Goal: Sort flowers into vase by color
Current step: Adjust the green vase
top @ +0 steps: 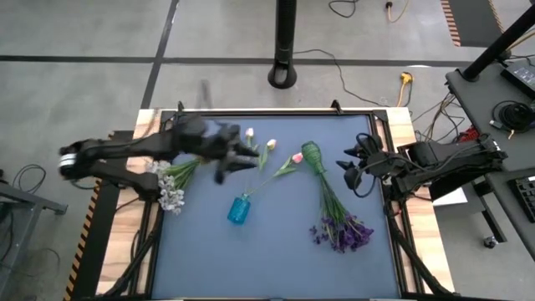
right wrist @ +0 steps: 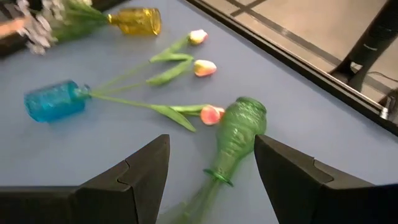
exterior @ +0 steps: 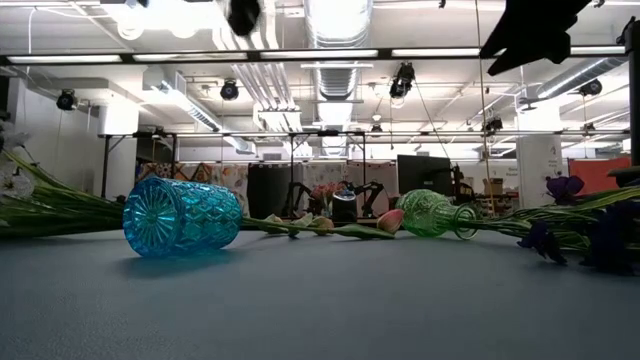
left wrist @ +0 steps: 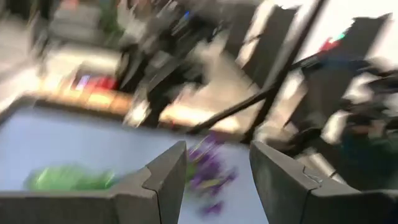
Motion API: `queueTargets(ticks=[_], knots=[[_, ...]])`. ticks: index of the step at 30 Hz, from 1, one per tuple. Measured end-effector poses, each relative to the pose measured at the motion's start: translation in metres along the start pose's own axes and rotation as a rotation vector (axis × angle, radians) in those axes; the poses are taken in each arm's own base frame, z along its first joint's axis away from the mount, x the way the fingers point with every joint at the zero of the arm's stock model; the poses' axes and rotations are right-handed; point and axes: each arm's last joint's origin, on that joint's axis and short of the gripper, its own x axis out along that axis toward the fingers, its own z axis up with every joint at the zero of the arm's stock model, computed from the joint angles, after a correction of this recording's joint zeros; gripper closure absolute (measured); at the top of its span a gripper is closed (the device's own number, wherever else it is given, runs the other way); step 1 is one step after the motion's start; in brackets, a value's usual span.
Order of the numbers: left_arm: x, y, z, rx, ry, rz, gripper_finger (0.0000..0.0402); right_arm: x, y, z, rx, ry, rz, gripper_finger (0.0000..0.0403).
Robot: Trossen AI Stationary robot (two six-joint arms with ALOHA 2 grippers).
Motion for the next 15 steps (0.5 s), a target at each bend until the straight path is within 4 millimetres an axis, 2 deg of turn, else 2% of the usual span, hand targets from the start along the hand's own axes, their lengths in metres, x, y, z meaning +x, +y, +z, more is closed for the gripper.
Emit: queueTargets(ticks=[3,6,12,15], knots=[[-0.025,-0.024,-0.007,0.091,-0.095,-0.09,0.0242,0.001,0.001,0.002,-0.003,-0.029,-0.018,0.0177],[-0.04,-0.035,-0.019,0.162,-0.142,-0.141,0.0242,0.002,0.0,0.001,-0.008,-0.029,-0.033,0.0177],[-0.049,-0.037,-0.032,0.144,-0.154,-0.161,0.0242,0.013,0.005,-0.002,0.111,0.043,-0.023,0.0177],[-0.052,-0.039,-0.029,0.182,-0.169,-0.161,0.0242,0.022,0.01,-0.004,0.135,0.118,0.002,0.0177]])
